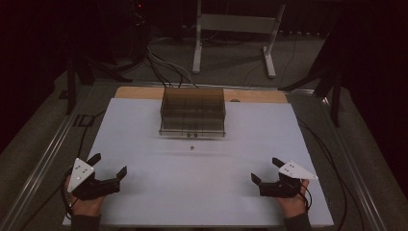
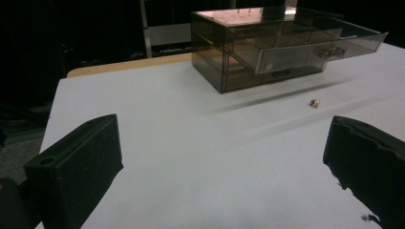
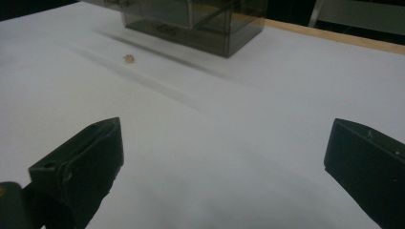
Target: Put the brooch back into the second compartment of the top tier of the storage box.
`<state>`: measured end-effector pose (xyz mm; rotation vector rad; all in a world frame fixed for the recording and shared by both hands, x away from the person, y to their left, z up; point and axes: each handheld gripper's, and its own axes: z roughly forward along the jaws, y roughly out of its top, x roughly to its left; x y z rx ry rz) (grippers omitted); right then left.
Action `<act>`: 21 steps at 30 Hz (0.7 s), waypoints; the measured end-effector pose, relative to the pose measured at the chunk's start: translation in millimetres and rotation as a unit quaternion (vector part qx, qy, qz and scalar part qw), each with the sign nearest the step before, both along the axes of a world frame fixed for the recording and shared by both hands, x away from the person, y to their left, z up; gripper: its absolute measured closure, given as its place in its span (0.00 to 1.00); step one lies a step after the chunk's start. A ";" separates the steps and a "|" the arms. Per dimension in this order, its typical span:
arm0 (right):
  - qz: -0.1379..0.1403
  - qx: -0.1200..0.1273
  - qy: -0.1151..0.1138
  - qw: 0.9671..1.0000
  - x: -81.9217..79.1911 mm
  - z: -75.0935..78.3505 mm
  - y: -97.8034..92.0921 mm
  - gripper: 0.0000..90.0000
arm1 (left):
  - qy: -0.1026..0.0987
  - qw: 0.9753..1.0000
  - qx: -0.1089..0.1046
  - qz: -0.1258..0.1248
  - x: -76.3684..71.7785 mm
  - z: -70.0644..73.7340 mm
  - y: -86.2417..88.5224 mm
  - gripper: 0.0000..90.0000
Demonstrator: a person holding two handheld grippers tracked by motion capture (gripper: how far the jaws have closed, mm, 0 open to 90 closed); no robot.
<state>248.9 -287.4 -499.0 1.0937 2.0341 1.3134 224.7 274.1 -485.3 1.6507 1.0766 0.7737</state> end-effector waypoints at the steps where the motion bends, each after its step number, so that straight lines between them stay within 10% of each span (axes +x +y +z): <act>1: -0.004 0.001 0.001 1.000 -0.1 0.0 -0.2 0.00 | 0.000 1.000 -0.001 0.000 -0.1 0.0 0.3 0.00; 21: -0.026 0.001 -0.014 1.000 -2.8 1.6 -0.9 0.00 | 0.029 1.000 -0.005 0.009 10.6 10.8 -10.7 0.00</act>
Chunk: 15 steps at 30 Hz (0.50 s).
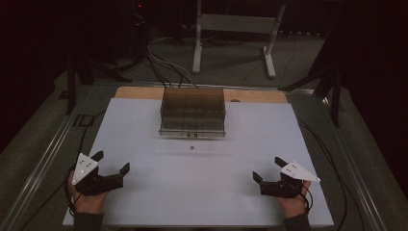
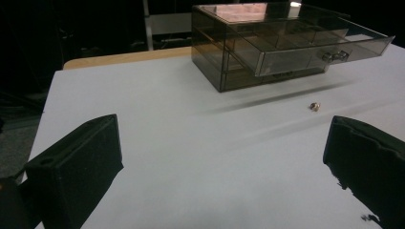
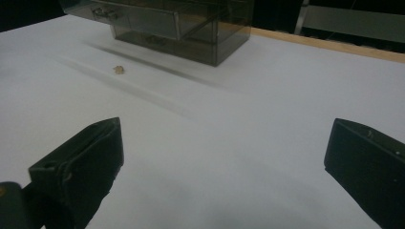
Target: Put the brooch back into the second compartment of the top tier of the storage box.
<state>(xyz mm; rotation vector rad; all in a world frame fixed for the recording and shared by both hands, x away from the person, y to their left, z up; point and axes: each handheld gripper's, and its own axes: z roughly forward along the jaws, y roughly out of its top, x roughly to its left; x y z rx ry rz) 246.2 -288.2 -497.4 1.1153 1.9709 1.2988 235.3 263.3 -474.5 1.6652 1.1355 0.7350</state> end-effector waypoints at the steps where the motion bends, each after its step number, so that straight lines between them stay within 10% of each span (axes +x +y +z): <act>1: 0.000 0.000 0.000 1.000 0.0 0.0 0.0 0.00 | 0.000 1.000 0.000 0.000 0.0 0.0 0.0 0.00; 15: 0.000 -0.006 0.003 1.000 -0.2 -1.0 3.1 0.00 | 0.020 1.000 0.013 -0.008 23.8 10.5 -23.5 0.01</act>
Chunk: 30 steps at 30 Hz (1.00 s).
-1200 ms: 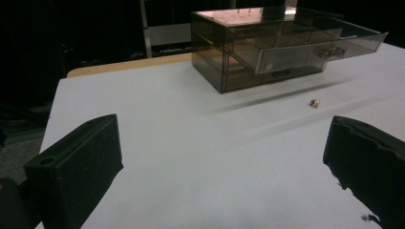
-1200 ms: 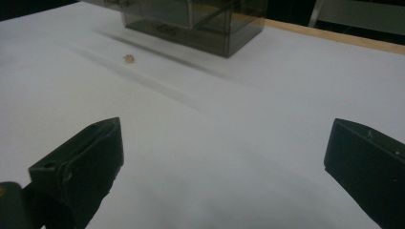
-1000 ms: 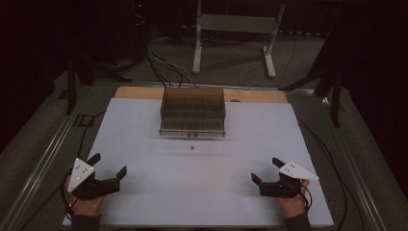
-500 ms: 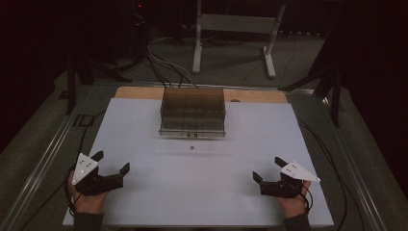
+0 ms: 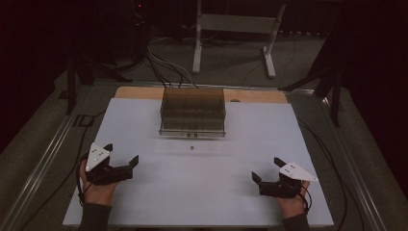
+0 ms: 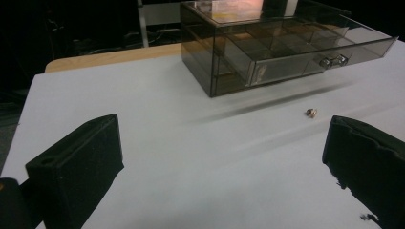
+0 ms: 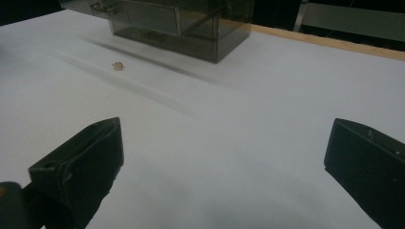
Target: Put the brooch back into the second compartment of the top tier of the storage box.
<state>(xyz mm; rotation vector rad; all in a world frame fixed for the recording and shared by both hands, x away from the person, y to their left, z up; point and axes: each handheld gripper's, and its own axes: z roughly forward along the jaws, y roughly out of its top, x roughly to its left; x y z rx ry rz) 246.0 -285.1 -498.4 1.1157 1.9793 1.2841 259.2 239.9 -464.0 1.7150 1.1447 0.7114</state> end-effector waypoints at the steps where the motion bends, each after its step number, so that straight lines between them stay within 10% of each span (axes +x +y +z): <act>1: 0.000 0.001 0.000 1.000 0.0 0.0 0.0 0.00 | 0.001 1.000 -0.001 -0.001 1.1 0.3 -1.5 0.01; 30: -0.004 0.004 -0.002 1.000 -0.6 0.9 -1.0 0.00 | 0.036 0.997 0.018 -0.073 44.1 -8.6 -61.8 0.01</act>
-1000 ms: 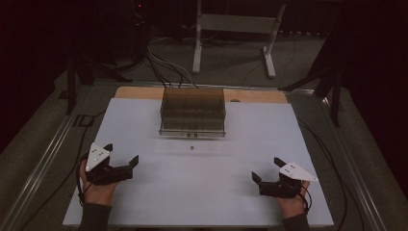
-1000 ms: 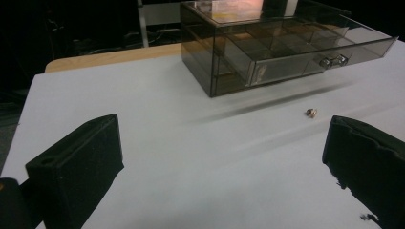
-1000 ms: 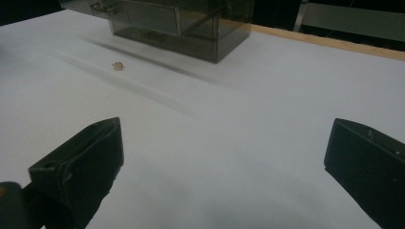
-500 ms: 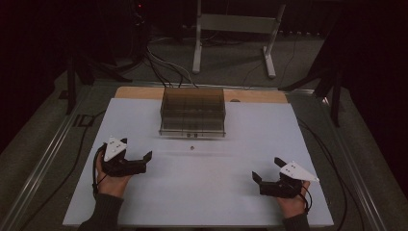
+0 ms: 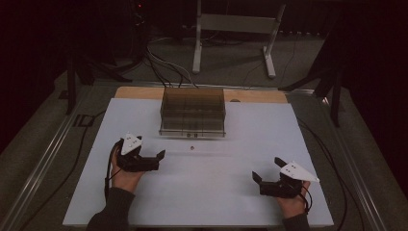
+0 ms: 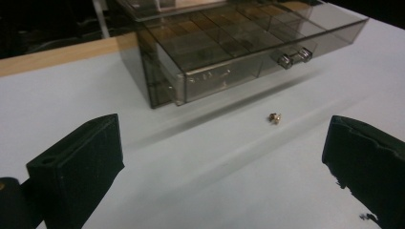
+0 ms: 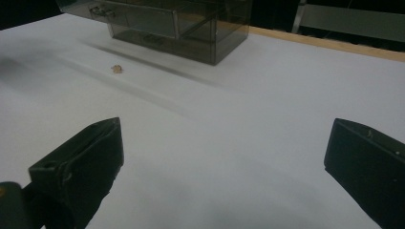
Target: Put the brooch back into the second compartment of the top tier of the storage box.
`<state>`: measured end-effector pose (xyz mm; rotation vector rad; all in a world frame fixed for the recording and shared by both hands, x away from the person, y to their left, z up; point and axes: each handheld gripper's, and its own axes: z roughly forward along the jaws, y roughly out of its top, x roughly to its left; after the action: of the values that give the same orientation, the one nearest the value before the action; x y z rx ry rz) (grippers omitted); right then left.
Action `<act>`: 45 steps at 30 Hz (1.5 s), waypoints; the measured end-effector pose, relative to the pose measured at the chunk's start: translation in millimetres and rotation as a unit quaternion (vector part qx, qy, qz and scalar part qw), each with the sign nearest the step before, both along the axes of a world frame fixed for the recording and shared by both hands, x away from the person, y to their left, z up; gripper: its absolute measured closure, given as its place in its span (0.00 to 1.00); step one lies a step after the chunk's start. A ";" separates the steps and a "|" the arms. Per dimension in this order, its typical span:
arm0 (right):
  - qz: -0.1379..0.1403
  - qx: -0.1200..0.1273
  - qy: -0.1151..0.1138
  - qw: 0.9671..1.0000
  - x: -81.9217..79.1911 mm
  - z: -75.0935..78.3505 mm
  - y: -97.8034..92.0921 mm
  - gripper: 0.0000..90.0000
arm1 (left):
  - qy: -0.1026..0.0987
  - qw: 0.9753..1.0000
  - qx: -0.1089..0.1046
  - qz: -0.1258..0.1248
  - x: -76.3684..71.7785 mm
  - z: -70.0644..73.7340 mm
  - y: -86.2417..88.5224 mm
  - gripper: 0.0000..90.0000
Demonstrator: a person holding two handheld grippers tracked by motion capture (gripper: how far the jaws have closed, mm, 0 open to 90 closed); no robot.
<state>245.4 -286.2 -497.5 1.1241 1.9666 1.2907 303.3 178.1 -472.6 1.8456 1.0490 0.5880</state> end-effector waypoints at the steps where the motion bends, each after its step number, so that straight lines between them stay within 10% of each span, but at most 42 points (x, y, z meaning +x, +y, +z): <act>1: 0.000 0.000 0.000 1.000 0.0 0.0 0.0 0.00 | 0.001 1.000 0.001 -0.003 1.5 -1.0 -2.2 0.01; 30: -0.001 0.000 0.001 1.000 -0.1 0.1 0.3 0.00 | 0.033 0.998 0.034 -0.043 27.4 -16.2 -54.5 0.04; 45: -0.001 0.002 0.001 1.000 -0.3 0.4 -0.1 0.00 | 0.059 0.993 0.051 -0.092 45.7 -27.3 -77.0 0.07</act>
<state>245.1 -286.3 -497.0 1.1279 1.9646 1.2934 348.9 101.1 -499.9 2.0616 0.9272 0.4342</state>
